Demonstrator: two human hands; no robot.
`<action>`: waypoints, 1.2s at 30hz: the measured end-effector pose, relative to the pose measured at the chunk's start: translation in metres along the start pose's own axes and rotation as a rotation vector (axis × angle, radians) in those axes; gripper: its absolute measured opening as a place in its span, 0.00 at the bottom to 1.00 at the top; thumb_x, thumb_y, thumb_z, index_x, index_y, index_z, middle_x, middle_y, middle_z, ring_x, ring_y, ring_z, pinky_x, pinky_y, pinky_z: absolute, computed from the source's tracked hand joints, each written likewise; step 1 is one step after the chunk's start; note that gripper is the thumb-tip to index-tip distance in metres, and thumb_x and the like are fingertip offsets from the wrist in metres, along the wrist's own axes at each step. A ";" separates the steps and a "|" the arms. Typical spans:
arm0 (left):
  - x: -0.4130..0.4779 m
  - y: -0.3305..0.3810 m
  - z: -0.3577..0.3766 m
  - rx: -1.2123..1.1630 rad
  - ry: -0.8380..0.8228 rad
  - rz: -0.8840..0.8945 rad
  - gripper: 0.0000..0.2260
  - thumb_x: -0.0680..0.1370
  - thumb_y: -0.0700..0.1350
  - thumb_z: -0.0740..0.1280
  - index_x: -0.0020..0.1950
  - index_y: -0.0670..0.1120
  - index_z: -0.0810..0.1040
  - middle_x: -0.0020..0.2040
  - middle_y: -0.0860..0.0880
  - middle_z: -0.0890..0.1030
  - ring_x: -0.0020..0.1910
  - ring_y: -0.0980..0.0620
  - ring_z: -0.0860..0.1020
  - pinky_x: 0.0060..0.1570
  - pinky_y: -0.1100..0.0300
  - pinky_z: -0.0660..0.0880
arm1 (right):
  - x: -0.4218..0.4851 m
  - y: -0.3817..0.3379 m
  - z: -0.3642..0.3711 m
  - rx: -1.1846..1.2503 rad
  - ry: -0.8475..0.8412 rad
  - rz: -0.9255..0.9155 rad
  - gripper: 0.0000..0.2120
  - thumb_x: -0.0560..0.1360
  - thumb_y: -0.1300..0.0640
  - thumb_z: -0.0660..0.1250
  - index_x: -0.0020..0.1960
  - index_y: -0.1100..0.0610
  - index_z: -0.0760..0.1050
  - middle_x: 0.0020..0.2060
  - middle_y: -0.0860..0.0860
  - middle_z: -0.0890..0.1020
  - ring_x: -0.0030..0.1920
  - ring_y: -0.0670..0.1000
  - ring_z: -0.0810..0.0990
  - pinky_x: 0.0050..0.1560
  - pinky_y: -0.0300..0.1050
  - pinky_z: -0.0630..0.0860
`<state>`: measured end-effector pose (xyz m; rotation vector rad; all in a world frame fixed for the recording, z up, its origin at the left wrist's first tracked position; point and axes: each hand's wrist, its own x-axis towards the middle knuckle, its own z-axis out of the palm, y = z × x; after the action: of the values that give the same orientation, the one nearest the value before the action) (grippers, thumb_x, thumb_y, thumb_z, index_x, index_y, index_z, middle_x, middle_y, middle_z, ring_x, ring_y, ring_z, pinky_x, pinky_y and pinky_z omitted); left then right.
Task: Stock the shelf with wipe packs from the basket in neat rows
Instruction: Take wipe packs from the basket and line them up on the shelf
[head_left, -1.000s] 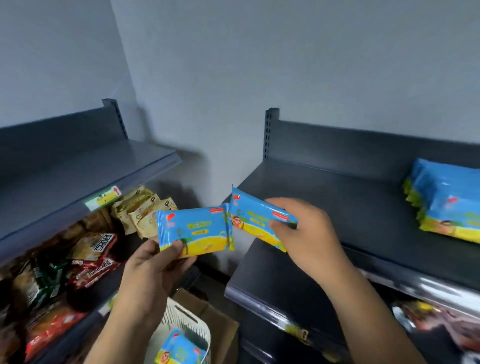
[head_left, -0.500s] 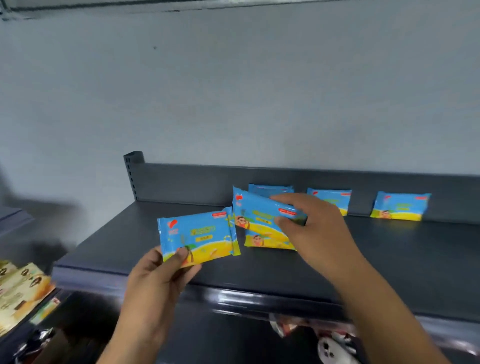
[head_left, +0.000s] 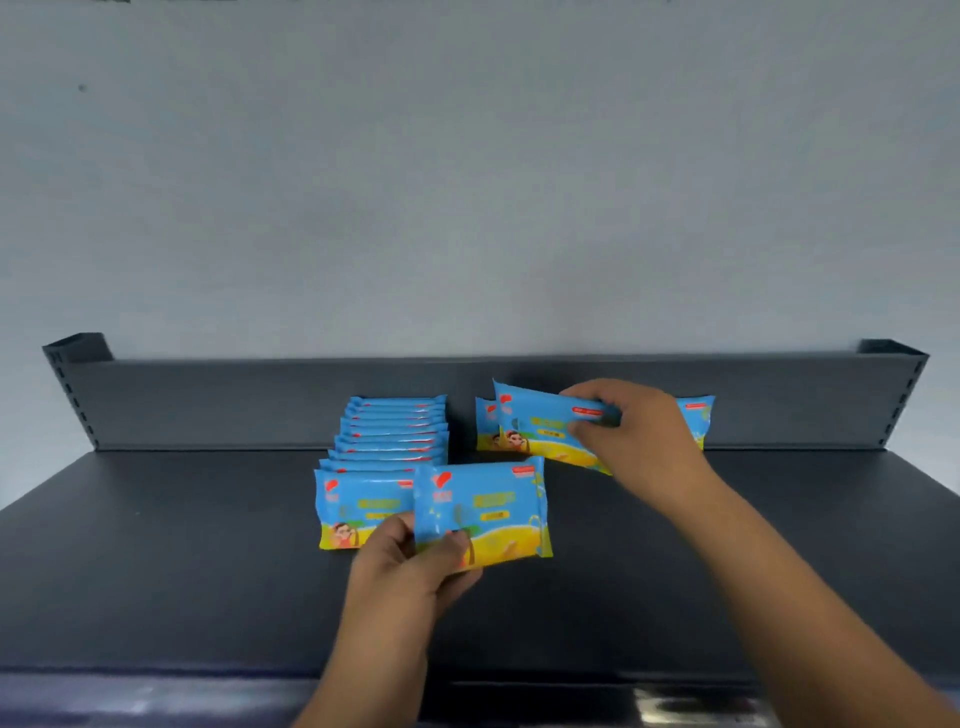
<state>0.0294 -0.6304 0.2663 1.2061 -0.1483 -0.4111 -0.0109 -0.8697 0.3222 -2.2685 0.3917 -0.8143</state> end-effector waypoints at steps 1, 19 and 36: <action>0.004 -0.004 0.006 0.026 -0.012 -0.017 0.09 0.77 0.30 0.68 0.56 0.37 0.80 0.52 0.41 0.87 0.52 0.44 0.86 0.51 0.49 0.83 | 0.009 0.007 0.003 -0.011 -0.009 0.014 0.13 0.76 0.61 0.72 0.55 0.45 0.83 0.45 0.39 0.83 0.41 0.43 0.81 0.35 0.33 0.75; 0.045 -0.057 0.061 0.459 0.060 0.097 0.07 0.74 0.40 0.76 0.44 0.53 0.83 0.42 0.54 0.86 0.42 0.57 0.84 0.48 0.55 0.82 | 0.099 0.052 0.057 -0.543 -0.165 0.003 0.14 0.73 0.48 0.75 0.59 0.43 0.83 0.52 0.46 0.72 0.57 0.50 0.75 0.54 0.46 0.76; 0.123 -0.063 0.106 0.447 0.370 0.016 0.16 0.79 0.40 0.67 0.68 0.48 0.75 0.63 0.45 0.77 0.58 0.44 0.79 0.58 0.44 0.79 | 0.066 0.051 0.041 -0.339 -0.197 -0.123 0.18 0.70 0.32 0.70 0.51 0.44 0.85 0.48 0.41 0.79 0.52 0.44 0.77 0.57 0.52 0.78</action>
<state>0.0930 -0.7886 0.2332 1.6984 0.0755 -0.1353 0.0636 -0.9175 0.2930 -2.6836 0.3197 -0.6115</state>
